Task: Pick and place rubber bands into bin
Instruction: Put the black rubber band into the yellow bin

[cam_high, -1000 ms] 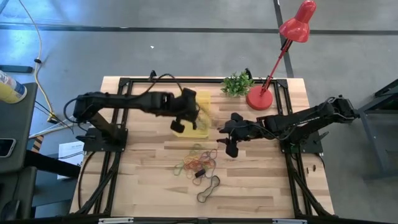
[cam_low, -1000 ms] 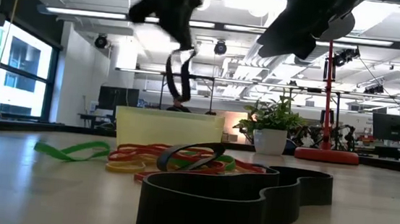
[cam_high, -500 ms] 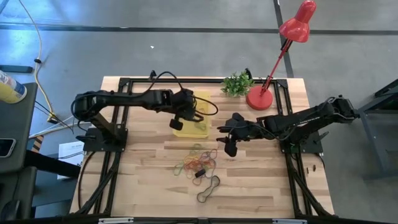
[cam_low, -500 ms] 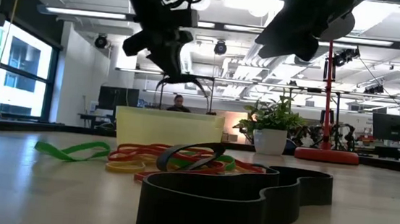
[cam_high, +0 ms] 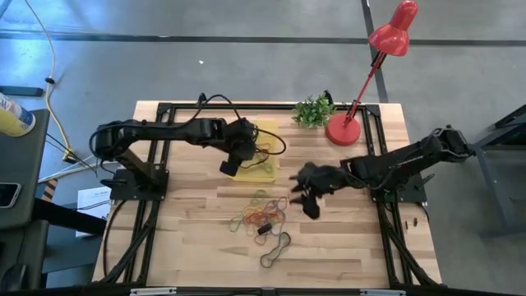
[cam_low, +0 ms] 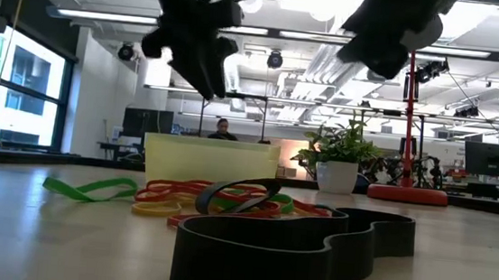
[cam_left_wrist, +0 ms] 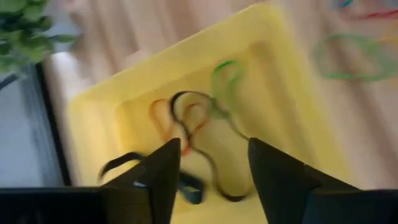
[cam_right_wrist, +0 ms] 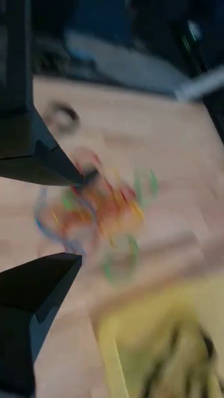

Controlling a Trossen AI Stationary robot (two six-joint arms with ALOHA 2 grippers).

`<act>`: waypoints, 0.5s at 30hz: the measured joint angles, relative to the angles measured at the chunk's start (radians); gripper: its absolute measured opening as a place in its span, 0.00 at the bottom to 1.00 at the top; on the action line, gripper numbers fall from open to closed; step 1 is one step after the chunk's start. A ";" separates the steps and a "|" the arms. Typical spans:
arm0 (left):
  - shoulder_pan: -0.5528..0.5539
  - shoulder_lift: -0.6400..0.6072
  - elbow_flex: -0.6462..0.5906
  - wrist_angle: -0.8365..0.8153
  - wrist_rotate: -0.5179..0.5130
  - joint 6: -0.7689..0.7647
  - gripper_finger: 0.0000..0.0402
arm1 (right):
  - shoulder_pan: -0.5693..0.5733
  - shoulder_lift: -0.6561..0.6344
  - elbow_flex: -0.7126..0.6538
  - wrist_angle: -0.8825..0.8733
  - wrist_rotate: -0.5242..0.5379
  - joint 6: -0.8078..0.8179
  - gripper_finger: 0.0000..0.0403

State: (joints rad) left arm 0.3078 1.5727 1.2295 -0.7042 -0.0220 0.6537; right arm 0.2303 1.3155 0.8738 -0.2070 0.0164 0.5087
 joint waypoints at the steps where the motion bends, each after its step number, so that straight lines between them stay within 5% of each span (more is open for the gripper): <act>1: -0.009 -0.007 0.007 -0.021 0.019 -0.007 0.47 | 0.019 0.000 0.000 0.000 -0.008 0.012 0.44; 9: -0.188 -0.126 0.015 -0.099 0.056 -0.020 0.46 | 0.171 0.052 0.000 0.046 0.079 0.123 0.44; 15: -0.309 -0.184 0.015 -0.115 -0.041 -0.065 0.41 | 0.229 0.217 0.000 0.189 0.093 0.195 0.44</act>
State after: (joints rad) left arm -0.0012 1.3888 1.2446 -0.8194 -0.0628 0.5887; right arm 0.4589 1.5321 0.8738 -0.0182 0.1096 0.7038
